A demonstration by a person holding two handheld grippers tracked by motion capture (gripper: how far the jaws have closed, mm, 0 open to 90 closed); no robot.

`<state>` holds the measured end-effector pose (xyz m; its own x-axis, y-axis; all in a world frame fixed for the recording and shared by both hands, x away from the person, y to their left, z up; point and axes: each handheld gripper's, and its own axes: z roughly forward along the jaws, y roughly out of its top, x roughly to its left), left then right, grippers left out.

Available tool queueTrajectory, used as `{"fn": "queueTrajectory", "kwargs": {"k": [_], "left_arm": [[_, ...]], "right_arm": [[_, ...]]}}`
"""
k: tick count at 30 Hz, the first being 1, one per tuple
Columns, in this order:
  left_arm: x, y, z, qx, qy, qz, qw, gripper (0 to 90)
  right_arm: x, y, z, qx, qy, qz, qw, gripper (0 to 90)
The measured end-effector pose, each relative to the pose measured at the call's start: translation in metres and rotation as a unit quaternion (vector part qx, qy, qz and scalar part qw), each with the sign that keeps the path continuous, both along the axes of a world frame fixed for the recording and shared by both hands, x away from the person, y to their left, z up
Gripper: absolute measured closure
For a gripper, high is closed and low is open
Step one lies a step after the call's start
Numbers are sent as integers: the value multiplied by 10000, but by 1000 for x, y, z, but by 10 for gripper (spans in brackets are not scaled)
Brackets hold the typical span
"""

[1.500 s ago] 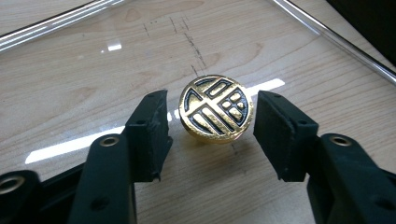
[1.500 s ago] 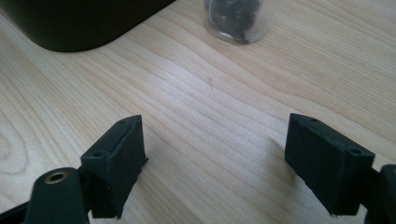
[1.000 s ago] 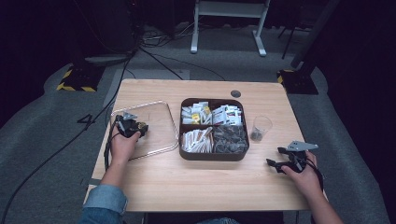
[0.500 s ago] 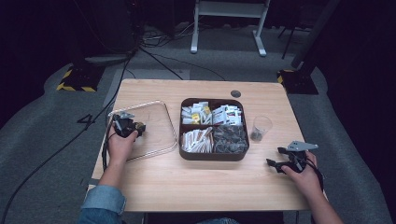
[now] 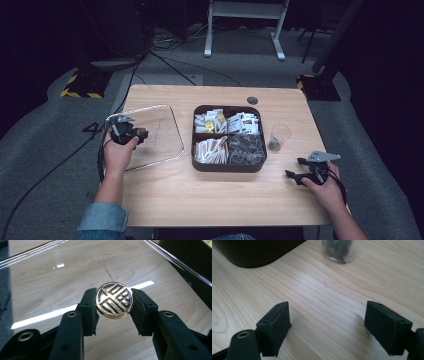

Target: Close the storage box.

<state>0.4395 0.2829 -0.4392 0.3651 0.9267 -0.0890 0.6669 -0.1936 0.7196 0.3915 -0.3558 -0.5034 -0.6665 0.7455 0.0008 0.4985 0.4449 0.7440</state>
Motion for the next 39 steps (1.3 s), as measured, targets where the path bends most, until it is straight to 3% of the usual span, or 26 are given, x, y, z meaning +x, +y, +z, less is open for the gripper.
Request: {"fn": "queueTrajectory", "kwargs": {"k": [7, 15, 30, 39], "left_arm": [[-13, 8, 15, -164, -96, 23, 9998, 584], [-20, 4, 30, -207, -246, -13, 9995, 583], [-21, -10, 57, -173, -421, -177, 9988, 584], [-22, -22, 77, -374, -562, -410, 9969, 584]], "right_arm": [[0, 0, 0, -1, 1, -1, 10000, 205], [0, 0, 0, 1, 1, -1, 10000, 205], [0, 0, 0, -4, -1, -7, 10000, 205], [0, 0, 0, 0, -1, -8, 10000, 205]]}}
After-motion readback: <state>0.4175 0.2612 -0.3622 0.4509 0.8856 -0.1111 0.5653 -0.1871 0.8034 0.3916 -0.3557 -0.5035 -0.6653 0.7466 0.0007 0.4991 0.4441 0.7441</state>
